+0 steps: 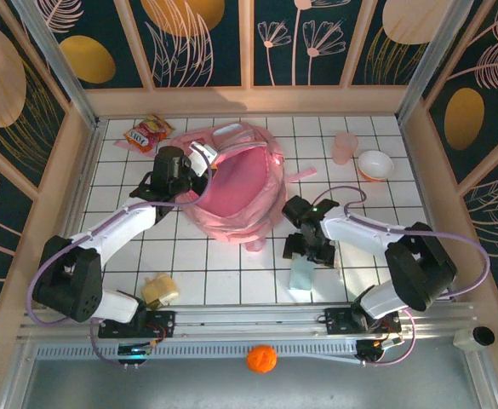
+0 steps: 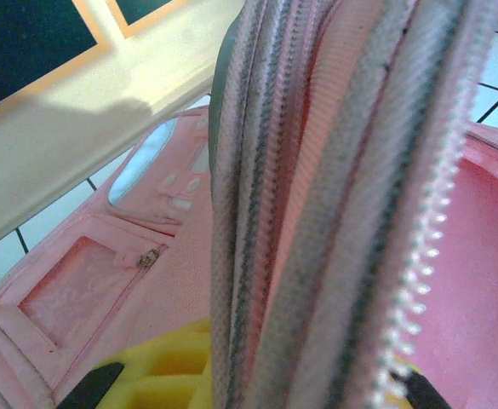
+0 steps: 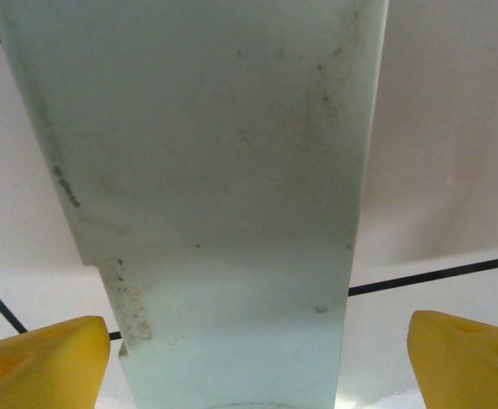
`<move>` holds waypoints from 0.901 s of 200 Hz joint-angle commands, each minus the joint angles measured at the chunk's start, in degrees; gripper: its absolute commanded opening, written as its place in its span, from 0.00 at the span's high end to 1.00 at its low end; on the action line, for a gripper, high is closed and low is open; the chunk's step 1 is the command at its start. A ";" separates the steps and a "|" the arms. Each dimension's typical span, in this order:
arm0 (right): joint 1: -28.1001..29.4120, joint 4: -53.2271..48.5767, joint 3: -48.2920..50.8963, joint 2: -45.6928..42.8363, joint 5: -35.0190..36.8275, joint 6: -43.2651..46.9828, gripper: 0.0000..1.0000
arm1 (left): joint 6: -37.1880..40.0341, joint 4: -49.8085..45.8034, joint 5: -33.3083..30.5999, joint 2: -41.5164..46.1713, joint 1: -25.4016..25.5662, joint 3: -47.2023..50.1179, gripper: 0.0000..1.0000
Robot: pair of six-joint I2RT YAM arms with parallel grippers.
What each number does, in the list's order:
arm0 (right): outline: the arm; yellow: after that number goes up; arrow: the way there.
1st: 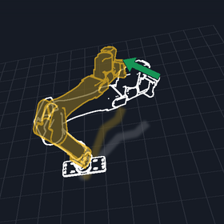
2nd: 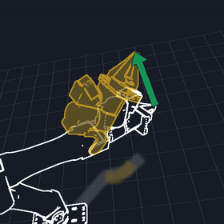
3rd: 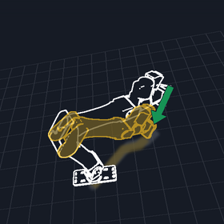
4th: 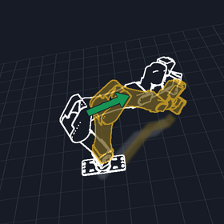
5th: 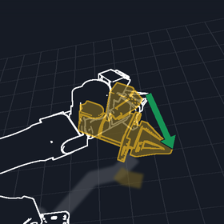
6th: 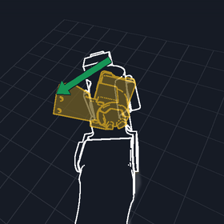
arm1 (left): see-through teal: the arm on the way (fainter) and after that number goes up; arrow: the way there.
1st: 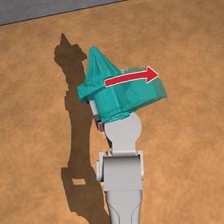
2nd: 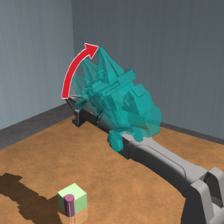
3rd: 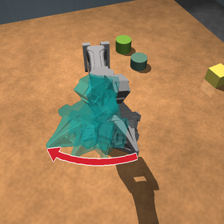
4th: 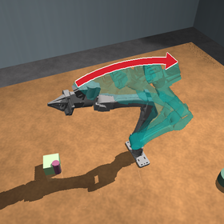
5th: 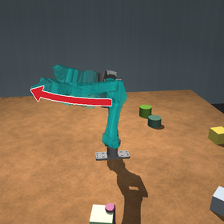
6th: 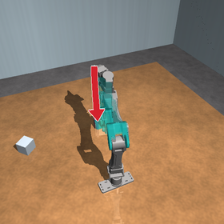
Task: Pack the student bag
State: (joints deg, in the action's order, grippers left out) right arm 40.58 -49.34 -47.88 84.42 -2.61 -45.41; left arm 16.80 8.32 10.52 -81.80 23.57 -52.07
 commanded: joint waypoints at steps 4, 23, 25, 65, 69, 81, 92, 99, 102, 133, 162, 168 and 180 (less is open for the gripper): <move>-0.30 0.73 -0.55 1.27 1.12 1.38 0.10 | -2.54 3.37 3.78 2.71 -0.02 -0.75 1.00; -0.24 2.55 -0.01 1.96 0.30 2.51 0.11 | -2.56 3.24 3.96 2.96 -0.02 -0.46 1.00; -0.24 2.86 0.05 1.99 0.19 2.58 0.12 | -2.56 3.23 3.97 3.09 -0.02 -0.35 1.00; -0.36 5.32 0.61 3.44 0.24 4.25 0.15 | -2.64 3.26 4.15 3.21 -0.02 -0.07 1.00; -0.33 5.58 0.67 3.59 0.24 4.40 0.16 | -2.61 3.22 4.19 3.18 -0.02 -0.05 1.00; -0.34 6.17 1.16 4.23 -0.05 4.80 0.18 | -2.73 3.24 4.43 3.25 -0.02 -0.05 1.00; -0.41 6.65 1.47 4.63 -0.63 5.25 0.19 | -2.81 3.26 4.42 3.43 0.02 -0.05 1.00; -0.41 6.63 1.67 4.86 -0.56 5.17 0.20 | -2.92 3.44 4.42 3.55 -0.02 0.07 1.00; -0.41 6.63 1.69 4.91 -0.55 5.18 0.20 | -2.91 3.49 4.42 3.62 -0.02 0.06 1.00; -0.62 5.28 1.43 5.44 0.47 5.20 0.29 | -3.41 3.80 4.20 4.16 -0.02 0.66 1.00; -0.68 3.58 0.85 5.51 1.67 5.09 0.38 | -3.52 3.81 3.98 4.56 -0.02 1.01 1.00; -0.65 3.43 0.68 5.36 1.73 5.07 0.38 | -3.48 3.77 3.85 4.69 -0.03 1.13 1.00; -0.67 3.74 0.53 4.77 1.02 5.59 0.41 | -3.52 3.79 3.72 4.85 -0.02 1.16 1.00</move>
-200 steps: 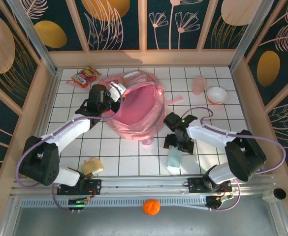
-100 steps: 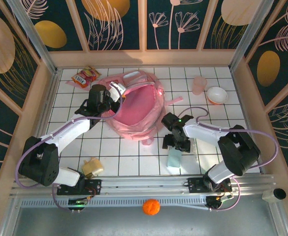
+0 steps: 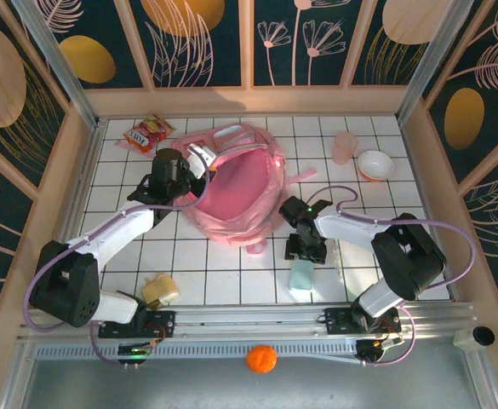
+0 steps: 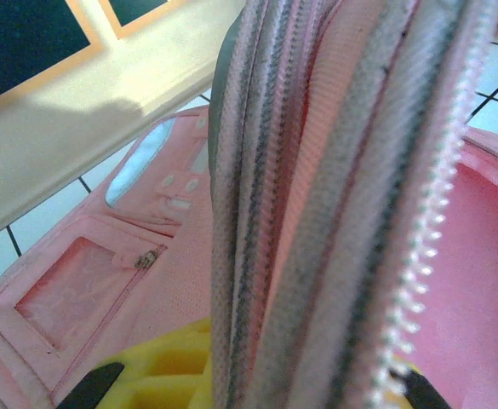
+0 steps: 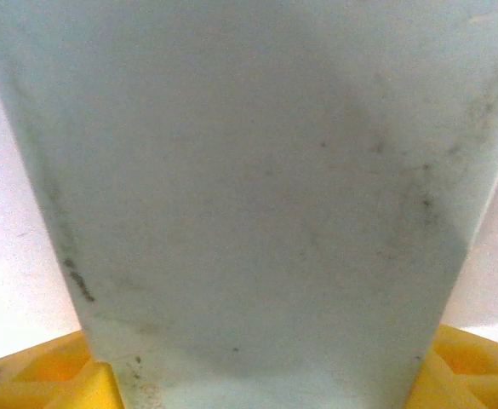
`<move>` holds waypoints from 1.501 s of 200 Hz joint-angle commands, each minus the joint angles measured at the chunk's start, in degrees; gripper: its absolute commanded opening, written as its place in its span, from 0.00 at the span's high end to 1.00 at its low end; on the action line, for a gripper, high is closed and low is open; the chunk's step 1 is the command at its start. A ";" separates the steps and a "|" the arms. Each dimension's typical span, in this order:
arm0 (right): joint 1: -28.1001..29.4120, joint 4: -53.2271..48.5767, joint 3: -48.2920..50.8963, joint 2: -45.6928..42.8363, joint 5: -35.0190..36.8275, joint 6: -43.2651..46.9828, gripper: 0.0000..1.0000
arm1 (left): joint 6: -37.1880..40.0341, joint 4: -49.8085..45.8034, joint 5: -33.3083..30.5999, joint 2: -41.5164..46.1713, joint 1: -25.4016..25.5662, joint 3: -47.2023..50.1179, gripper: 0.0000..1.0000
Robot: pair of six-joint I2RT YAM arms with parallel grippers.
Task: Pack the student bag
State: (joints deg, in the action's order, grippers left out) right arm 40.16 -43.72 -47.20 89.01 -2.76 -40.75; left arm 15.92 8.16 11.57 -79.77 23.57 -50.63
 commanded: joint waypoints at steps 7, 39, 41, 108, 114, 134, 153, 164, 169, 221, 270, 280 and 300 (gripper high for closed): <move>-0.22 -1.77 -0.28 -0.40 0.85 1.07 0.42 | -2.73 3.88 2.70 2.90 -0.02 -0.19 1.00; -0.84 -3.03 -2.00 -6.27 0.75 0.14 0.42 | -3.28 4.01 3.09 3.30 -0.02 0.40 1.00; -1.09 -3.03 -2.19 -6.83 0.57 0.01 0.42 | -3.34 4.04 3.10 3.37 -0.02 0.44 1.00; -7.99 6.24 -9.73 -21.65 -1.10 -6.42 0.45 | -4.27 4.40 4.09 4.43 -0.03 -0.03 1.00; -7.99 7.38 -10.06 -21.98 -1.08 -8.09 0.45 | -4.66 4.47 4.44 4.52 -0.02 -0.08 1.00; -7.75 15.02 -9.64 -21.97 -5.04 -12.24 0.47 | -6.32 5.99 5.71 4.85 -0.02 0.55 1.00; -6.05 23.46 -8.43 -21.07 -7.29 -17.02 0.47 | -7.59 7.21 6.28 5.36 -0.01 1.24 1.00; -5.02 26.75 -8.16 -19.94 -7.55 -19.90 0.48 | -7.90 7.16 6.52 5.48 -0.02 1.32 1.00; -4.42 27.86 -8.15 -19.43 -7.27 -21.32 0.48 | -8.07 7.13 6.61 5.56 -0.02 1.28 1.00; -1.65 41.81 -7.16 -15.61 -7.66 -30.03 0.48 | -9.37 7.79 8.52 6.47 -0.02 0.90 1.00; -0.09 52.88 -6.44 -10.53 -5.42 -36.52 0.48 | -10.89 8.69 9.58 7.04 -0.02 -0.64 1.00; 0.06 53.28 -7.29 -9.12 -5.01 -37.04 0.48 | -11.25 9.01 9.85 7.25 0.00 -0.98 1.00; 0.43 53.50 -8.45 -6.41 -4.12 -38.35 0.48 | -12.20 9.98 10.22 7.95 -0.02 -1.48 1.00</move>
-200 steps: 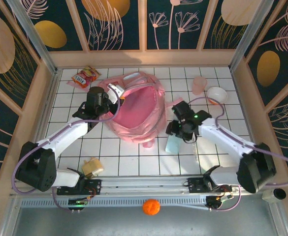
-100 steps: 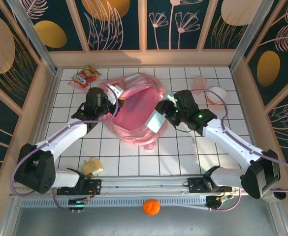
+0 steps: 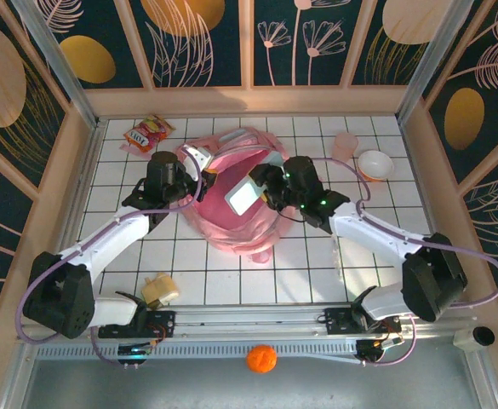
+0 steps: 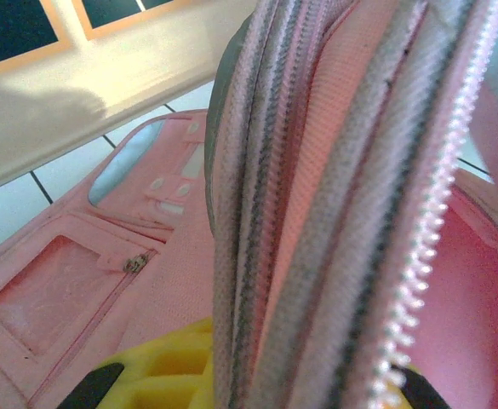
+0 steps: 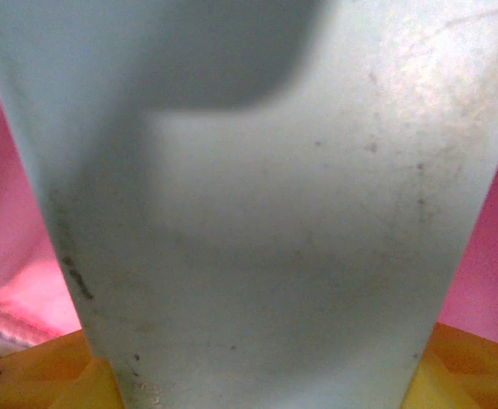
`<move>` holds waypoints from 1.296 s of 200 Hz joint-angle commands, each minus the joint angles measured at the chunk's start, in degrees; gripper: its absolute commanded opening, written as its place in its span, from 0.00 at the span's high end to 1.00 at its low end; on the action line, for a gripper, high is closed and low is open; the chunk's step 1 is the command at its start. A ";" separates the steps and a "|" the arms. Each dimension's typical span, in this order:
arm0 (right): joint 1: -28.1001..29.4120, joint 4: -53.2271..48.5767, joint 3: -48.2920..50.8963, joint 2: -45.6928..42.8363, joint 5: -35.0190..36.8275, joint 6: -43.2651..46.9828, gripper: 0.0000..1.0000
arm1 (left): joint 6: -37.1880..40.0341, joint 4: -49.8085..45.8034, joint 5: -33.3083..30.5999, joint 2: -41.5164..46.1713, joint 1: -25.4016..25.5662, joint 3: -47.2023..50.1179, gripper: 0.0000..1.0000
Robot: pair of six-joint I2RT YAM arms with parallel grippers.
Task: Pack the student bag
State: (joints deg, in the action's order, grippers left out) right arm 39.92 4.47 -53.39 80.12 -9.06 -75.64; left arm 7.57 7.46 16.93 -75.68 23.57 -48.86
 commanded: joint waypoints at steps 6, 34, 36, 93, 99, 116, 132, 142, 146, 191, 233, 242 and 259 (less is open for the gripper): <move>0.68 5.20 -2.42 3.33 2.56 -3.96 0.48 | -4.09 11.13 5.01 4.09 -0.02 -3.39 1.00; 0.86 6.50 -2.03 6.72 4.28 -6.80 0.48 | -5.62 11.72 5.82 4.56 -0.02 -5.11 1.00; 0.86 6.91 -1.93 6.83 4.35 -6.98 0.48 | -5.63 11.77 5.81 4.57 -0.02 -5.19 1.00; 0.69 13.04 -6.71 16.74 4.62 -9.55 0.48 | -6.30 12.37 7.43 4.77 -0.02 -8.64 1.00; 0.81 13.62 -7.10 17.98 4.64 -10.50 0.48 | -6.53 12.60 7.65 4.75 -0.02 -8.82 1.00; 0.86 17.65 -7.49 21.15 4.05 -13.29 0.48 | -6.94 13.33 7.86 4.75 -0.02 -9.13 1.00; 1.03 18.91 -9.06 23.96 4.07 -14.57 0.47 | -7.09 13.32 7.94 4.74 -0.02 -9.58 1.00; 1.03 17.42 -10.82 25.36 3.88 -14.53 0.43 | -7.06 13.17 7.99 4.72 -0.02 -9.80 1.00; 0.95 16.53 -11.64 26.00 3.87 -14.67 0.40 | -7.05 13.06 8.03 4.69 -0.02 -9.85 1.00; 1.11 14.13 -12.82 26.62 3.77 -16.12 0.31 | -6.56 12.74 7.72 5.10 -0.02 -9.33 1.00; 1.21 10.34 -12.45 23.67 4.65 -14.65 0.28 | -7.30 13.31 7.86 4.76 -0.02 -9.06 1.00; 1.21 9.79 -12.28 23.11 4.75 -14.55 0.27 | -7.39 13.44 7.90 4.71 -0.02 -9.08 1.00; 1.29 8.64 -12.28 22.30 4.75 -14.19 0.26 | -7.37 13.47 7.85 4.58 -0.02 -9.06 1.00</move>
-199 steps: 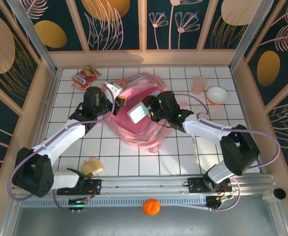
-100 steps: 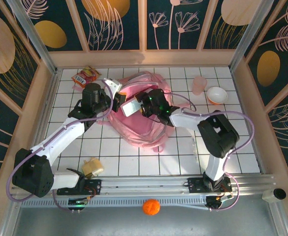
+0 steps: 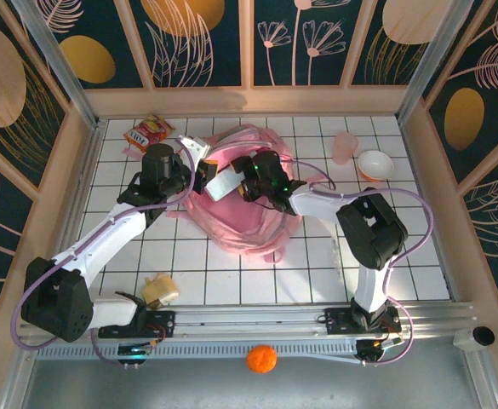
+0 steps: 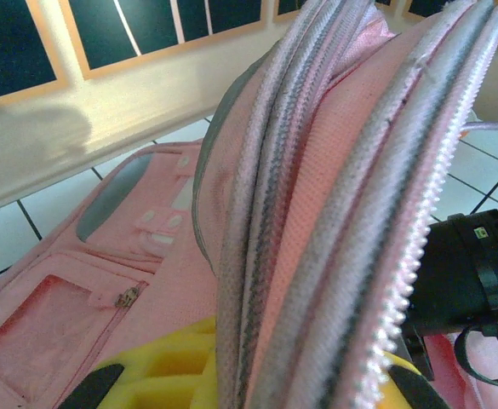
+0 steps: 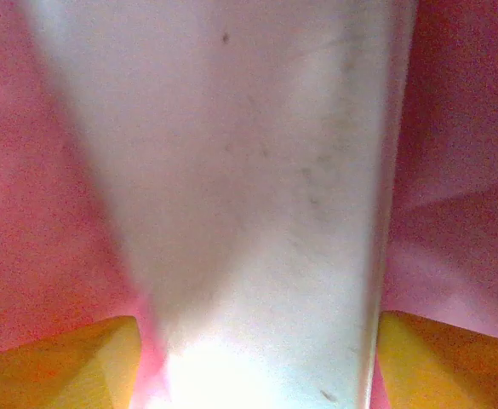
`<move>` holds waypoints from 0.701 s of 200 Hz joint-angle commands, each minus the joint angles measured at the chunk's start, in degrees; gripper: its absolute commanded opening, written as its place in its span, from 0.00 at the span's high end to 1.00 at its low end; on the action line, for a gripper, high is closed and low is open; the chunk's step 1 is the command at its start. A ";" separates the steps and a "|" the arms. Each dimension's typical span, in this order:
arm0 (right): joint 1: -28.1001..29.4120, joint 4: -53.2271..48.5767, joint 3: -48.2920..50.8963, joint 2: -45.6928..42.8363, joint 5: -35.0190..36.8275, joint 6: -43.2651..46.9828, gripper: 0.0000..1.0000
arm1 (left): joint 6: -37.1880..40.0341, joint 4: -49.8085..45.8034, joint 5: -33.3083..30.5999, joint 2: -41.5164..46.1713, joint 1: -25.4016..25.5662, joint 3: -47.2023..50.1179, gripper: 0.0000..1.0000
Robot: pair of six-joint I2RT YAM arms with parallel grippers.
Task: Pack the student bag
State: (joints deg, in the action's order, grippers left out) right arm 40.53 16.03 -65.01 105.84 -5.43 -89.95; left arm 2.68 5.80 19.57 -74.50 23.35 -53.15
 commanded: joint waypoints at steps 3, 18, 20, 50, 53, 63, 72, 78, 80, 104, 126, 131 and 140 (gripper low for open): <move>0.66 -3.08 -0.64 -3.52 1.12 0.20 0.25 | -2.50 15.24 5.21 3.40 0.20 -4.81 1.00; 0.77 -3.12 -0.15 -4.07 1.04 0.18 0.24 | -2.58 15.26 5.19 3.39 0.20 -4.71 1.00; 0.73 -3.07 -0.06 -4.13 1.04 0.21 0.24 | -2.52 15.22 5.21 3.40 0.20 -4.67 1.00; 2.22 -1.97 1.95 -6.36 1.50 -0.39 0.29 | -2.61 15.65 4.77 3.73 0.20 -4.25 1.00; 2.53 -1.97 2.25 -6.79 1.68 -0.46 0.30 | -2.61 15.64 4.77 3.75 0.20 -4.18 1.00; 3.63 -1.84 3.21 -8.06 2.57 -0.88 0.36 | -2.60 15.70 4.72 3.75 0.20 -4.21 1.00; 4.91 -1.62 4.30 -9.28 3.49 -1.42 0.43 | -2.63 15.64 4.82 3.75 0.20 -4.24 1.00; 5.83 -1.55 4.94 -10.02 4.39 -1.90 0.48 | -2.61 15.75 4.86 3.74 0.20 -4.24 1.00; 6.13 -1.53 5.15 -10.26 4.67 -2.05 0.50 | -2.64 15.78 4.86 3.75 0.20 -4.20 1.00; 9.04 -0.89 7.25 -11.00 6.12 -3.68 0.61 | -2.75 16.29 5.28 3.75 0.21 -4.20 1.00; 9.39 0.78 7.48 -8.65 6.60 -3.84 0.64 | -2.94 16.67 5.56 3.75 0.20 -4.22 1.00; 9.30 0.96 7.25 -8.01 7.23 -3.68 0.65 | -3.08 16.71 5.64 3.75 0.20 -4.20 1.00; 8.92 1.57 6.57 -6.50 7.45 -2.80 0.65 | -3.17 16.79 5.91 3.83 0.20 -4.20 1.00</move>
State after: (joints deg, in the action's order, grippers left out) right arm 50.33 15.07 -58.28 96.66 -1.74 -92.97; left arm 2.13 7.14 20.82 -74.50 23.35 -53.17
